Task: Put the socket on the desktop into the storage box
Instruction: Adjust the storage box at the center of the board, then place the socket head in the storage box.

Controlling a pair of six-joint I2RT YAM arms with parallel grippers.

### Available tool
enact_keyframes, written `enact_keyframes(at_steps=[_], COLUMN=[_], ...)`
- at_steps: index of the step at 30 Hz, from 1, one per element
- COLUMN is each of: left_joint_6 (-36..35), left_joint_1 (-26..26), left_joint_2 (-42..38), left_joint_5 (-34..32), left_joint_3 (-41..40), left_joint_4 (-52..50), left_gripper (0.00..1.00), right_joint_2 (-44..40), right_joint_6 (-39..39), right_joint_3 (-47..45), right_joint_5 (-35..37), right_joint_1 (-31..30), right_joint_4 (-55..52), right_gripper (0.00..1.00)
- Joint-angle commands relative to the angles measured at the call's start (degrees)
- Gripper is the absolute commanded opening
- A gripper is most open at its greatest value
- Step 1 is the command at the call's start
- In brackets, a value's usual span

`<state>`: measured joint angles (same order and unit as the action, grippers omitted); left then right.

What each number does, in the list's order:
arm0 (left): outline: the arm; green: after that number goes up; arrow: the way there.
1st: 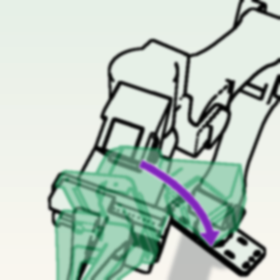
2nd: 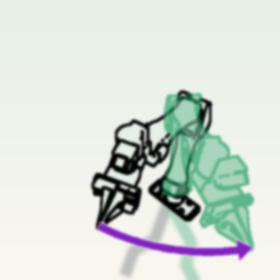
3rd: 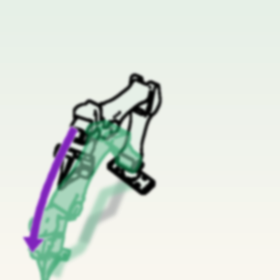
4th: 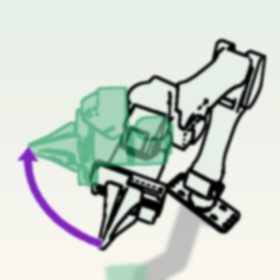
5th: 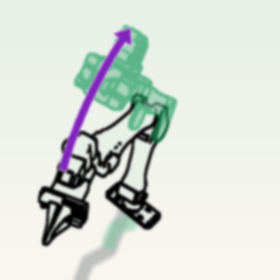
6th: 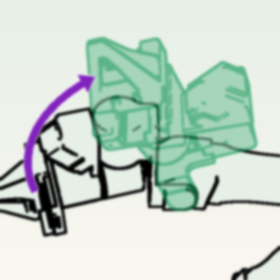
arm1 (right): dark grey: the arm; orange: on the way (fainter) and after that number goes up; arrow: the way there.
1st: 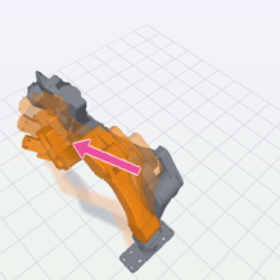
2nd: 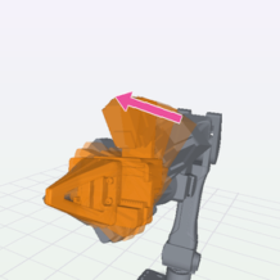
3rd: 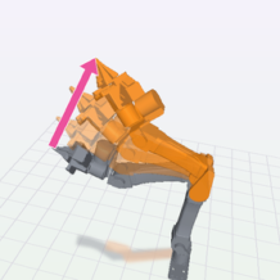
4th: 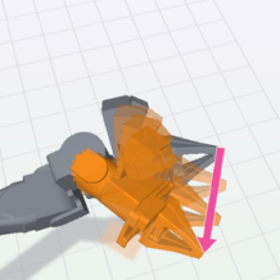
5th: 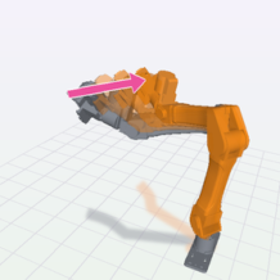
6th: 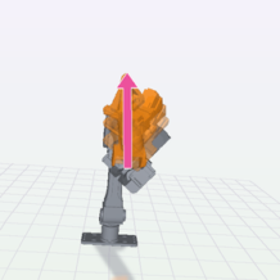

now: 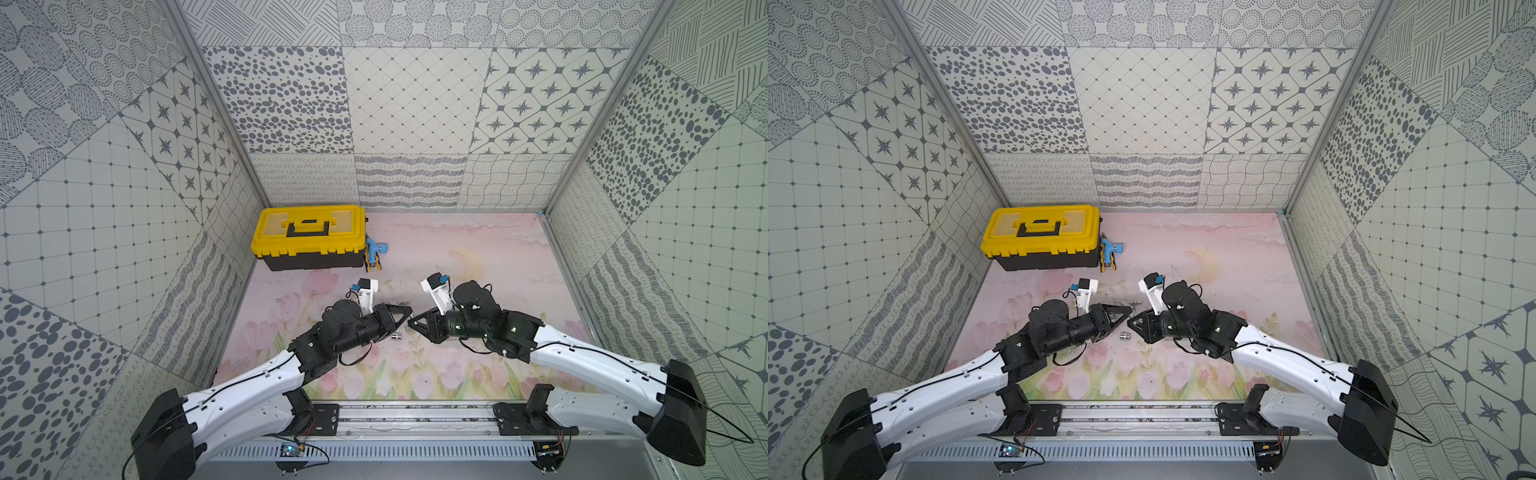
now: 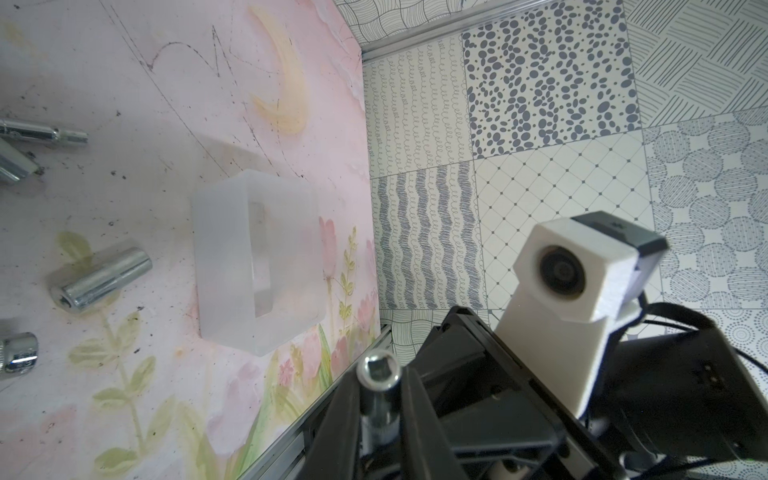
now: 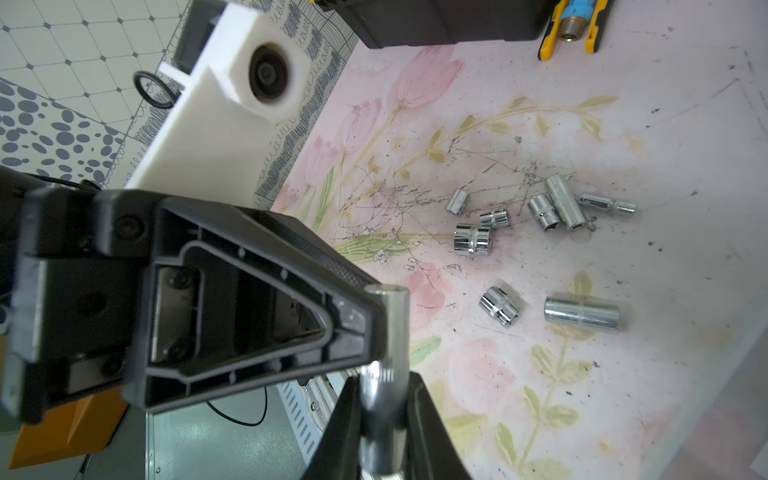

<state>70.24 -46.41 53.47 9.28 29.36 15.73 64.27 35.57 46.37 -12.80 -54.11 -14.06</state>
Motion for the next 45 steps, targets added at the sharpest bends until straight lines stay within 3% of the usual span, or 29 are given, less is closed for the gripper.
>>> enact_keyframes(at_steps=[1, 4, 7, 10, 17, 23, 32, 45], left_joint_6=[-8.72, -14.51, -19.27, -23.32, -25.76, -26.46, -26.36, -28.32], left_joint_1=[0.09, 0.09, 0.09, 0.09, 1.07, 2.55, 2.64, 2.63], left_joint_2=[3.62, 5.67, 6.3, 7.02, 10.64, 15.7, 20.72, 18.95], left_joint_5=[5.11, 4.52, 2.35, -1.19, -6.33, -11.06, -10.32, -10.53], left_joint_3=[3.66, 9.07, 12.98, 15.88, 16.87, 21.72, 20.27, 18.54], left_joint_4=[-1.86, -8.7, -14.31, -19.91, -25.95, -34.85, -35.78, -38.14], left_gripper=[0.39, 0.57, 0.66, 0.69, 0.69, 0.62, 0.58, 0.57], right_joint_2=[-2.96, -5.22, -6.9, -7.36, -6.15, -5.25, 2.75, 8.17], right_joint_6=[0.29, 0.19, 1.14, 3.14, 2.56, 2.27, 6.69, 8.55], right_joint_3=[0.81, 0.7, 0.48, 0.01, -2.22, -0.85, 0.72, 4.49], right_joint_5=[8.67, 13.98, 22.79, 30.45, 36.09, 34.87, 28.02, 24.27], right_joint_1=[0.59, 0.57, 0.67, 2.12, 4.75, 4.87, 5.1, 7.48], right_joint_4=[-3.8, -7.94, -12.24, -15.78, -15.67, -16.61, -20.38, -22.4], right_gripper=[0.0, 0.0, 0.0, 0.0, 0.0, 0.0, 0.0, 0.0])
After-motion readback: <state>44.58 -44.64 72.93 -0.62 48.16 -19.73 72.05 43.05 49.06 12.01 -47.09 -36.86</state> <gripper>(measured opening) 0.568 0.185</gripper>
